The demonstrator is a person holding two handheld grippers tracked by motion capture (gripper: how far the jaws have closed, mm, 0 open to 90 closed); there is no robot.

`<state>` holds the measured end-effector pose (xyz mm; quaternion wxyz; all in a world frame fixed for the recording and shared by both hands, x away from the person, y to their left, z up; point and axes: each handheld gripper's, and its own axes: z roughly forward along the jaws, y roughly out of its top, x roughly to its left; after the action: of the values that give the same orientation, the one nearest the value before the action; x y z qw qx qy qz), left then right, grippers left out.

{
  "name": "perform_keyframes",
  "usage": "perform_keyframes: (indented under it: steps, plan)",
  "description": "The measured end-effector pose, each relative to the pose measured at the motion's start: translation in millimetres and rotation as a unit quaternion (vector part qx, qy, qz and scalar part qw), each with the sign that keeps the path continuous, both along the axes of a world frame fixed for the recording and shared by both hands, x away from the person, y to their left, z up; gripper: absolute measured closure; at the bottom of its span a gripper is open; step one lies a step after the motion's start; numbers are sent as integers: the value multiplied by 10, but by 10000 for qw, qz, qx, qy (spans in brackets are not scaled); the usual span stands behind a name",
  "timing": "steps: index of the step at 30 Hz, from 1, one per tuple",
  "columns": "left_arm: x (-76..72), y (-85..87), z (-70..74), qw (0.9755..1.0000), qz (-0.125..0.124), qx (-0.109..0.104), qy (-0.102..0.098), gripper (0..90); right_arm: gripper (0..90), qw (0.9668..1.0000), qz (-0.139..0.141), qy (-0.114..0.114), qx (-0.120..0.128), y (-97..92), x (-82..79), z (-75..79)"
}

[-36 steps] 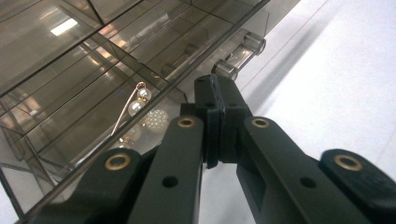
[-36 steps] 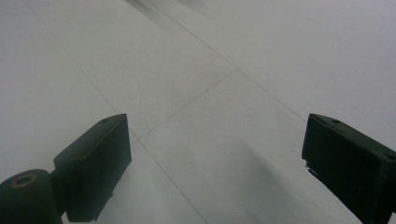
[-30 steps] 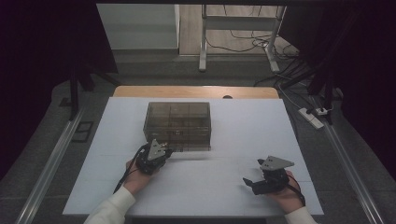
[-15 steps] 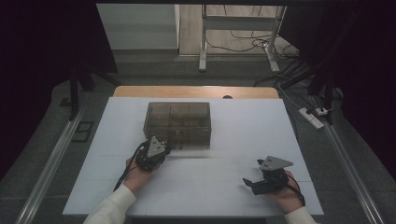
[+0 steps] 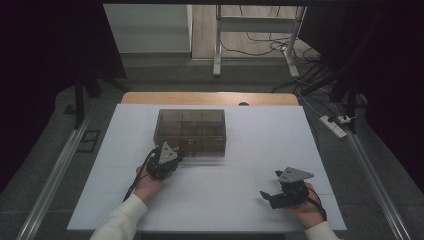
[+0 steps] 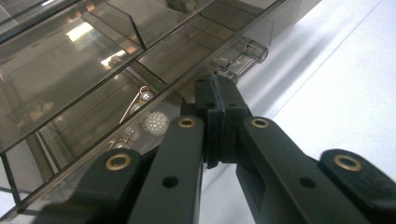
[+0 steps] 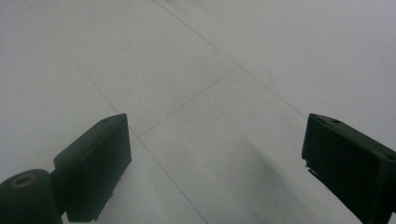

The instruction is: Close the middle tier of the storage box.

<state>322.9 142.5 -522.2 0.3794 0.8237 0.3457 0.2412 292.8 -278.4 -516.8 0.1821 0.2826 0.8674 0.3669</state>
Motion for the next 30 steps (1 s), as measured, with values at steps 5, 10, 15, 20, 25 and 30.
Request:
perform_keyframes:
  steps: [5,10,15,20,25,30]
  plan:
    - [44,-8,27,10000,21,-48,-35,887,79,10000,-8,-2,2,0,0,0]
    - [97,-20,27,9999,70,-54,-50,886,79,10000,-3,0,-7,-1,2,-1]
    - [137,-21,21,9999,111,-75,-63,886,79,10000,-2,4,-7,-2,2,-3]
    - [170,-20,11,9998,142,-87,-75,886,79,10000,-9,13,-11,-1,2,-4]
    - [188,-17,3,9998,139,-86,-85,887,79,10000,-8,13,-11,-1,1,-4]
    - [189,-20,0,9998,149,-73,-96,886,79,10000,-1,13,-12,-1,0,-4]
